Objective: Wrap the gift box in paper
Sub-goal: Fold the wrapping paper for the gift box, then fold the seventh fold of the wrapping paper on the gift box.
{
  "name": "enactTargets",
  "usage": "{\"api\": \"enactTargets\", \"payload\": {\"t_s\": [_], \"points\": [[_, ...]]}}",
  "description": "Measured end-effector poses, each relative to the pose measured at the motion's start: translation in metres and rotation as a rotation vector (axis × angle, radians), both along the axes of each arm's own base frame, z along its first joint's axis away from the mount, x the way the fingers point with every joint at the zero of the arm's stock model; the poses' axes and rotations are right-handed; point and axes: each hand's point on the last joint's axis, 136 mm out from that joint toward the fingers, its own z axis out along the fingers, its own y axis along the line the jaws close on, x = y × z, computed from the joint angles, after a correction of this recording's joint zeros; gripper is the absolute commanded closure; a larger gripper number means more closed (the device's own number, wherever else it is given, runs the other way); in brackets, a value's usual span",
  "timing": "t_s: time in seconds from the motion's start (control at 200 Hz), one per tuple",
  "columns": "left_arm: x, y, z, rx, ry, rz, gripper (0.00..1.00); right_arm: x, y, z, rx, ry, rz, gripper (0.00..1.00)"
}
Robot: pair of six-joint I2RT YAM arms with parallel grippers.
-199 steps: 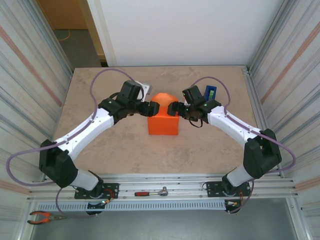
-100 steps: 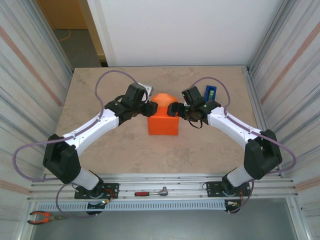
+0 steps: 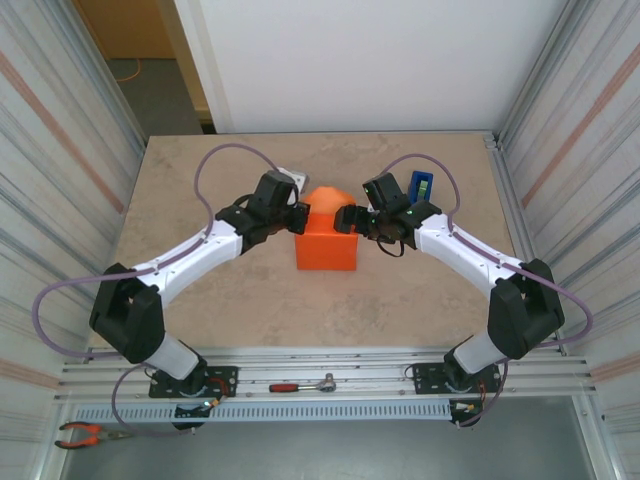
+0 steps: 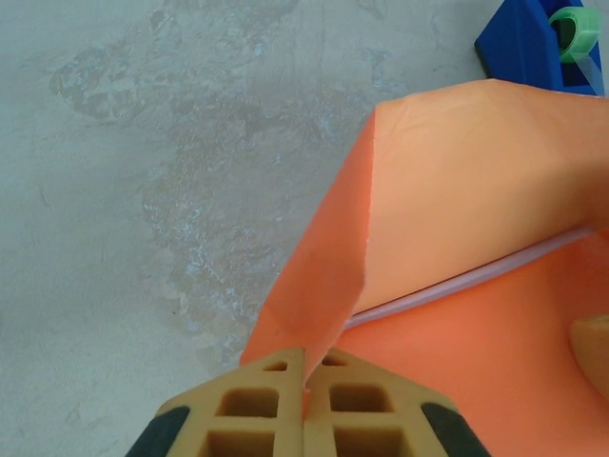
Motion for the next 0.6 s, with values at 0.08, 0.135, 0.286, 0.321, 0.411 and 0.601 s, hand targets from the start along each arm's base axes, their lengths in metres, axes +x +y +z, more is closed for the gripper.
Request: {"api": "enactTargets", "payload": {"t_s": [0.08,0.135,0.286,0.321,0.411,0.601], "points": [[-0.002,0.001,-0.005,-0.002,-0.008,0.008,0.43,0.0,0.0,0.0,0.0,0.0,0.0,0.08],[-0.005,0.004,-0.009,-0.006,-0.011,0.023,0.35,0.0,0.0,0.0,0.0,0.001,0.0,0.08],[-0.01,0.011,-0.019,-0.037,-0.024,0.057,0.3,0.0,0.0,0.0,0.0,0.0,0.0,0.08],[-0.009,0.011,-0.019,-0.045,-0.031,0.059,0.29,0.0,0.0,-0.001,0.0,0.001,0.0,0.08],[-0.008,0.008,-0.017,-0.066,-0.047,0.061,0.29,-0.001,0.0,-0.001,0.001,0.0,0.001,0.08],[-0.005,-0.003,-0.007,-0.113,-0.085,0.052,0.28,-0.001,0.0,-0.001,0.001,0.0,0.001,0.08]]}}
